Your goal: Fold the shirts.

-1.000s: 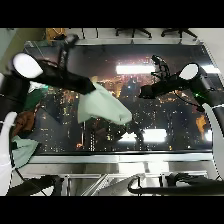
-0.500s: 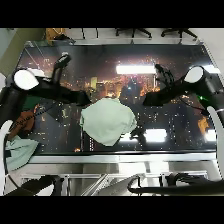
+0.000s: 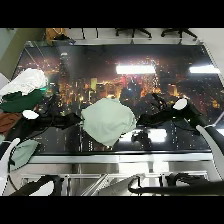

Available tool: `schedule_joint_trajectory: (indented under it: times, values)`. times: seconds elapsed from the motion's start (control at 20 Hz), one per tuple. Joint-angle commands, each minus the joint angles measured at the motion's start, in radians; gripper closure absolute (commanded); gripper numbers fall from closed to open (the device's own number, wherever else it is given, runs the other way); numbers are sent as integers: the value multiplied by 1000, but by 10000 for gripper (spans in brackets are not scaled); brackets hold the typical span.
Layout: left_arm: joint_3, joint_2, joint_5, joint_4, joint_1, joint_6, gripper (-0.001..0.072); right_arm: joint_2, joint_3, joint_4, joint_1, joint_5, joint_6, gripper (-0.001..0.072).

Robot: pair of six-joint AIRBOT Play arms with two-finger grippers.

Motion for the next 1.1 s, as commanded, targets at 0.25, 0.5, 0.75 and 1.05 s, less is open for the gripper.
schedule_joint_trajectory:
  times: [0.25,0.5,0.75,1.05]
  values:
    - [120,-272,37,-142,-57,138,692,-217,-33,356,1,-74,-288,470]
    - [235,-235,-48,-142,-2,140,694,-222,-32,400,0,-92,-338,698]
    - [237,-96,-89,-69,50,114,695,-179,1,402,-1,-80,-348,699]
    - [108,-13,-63,64,53,53,693,-89,1,307,-1,-69,-296,699]
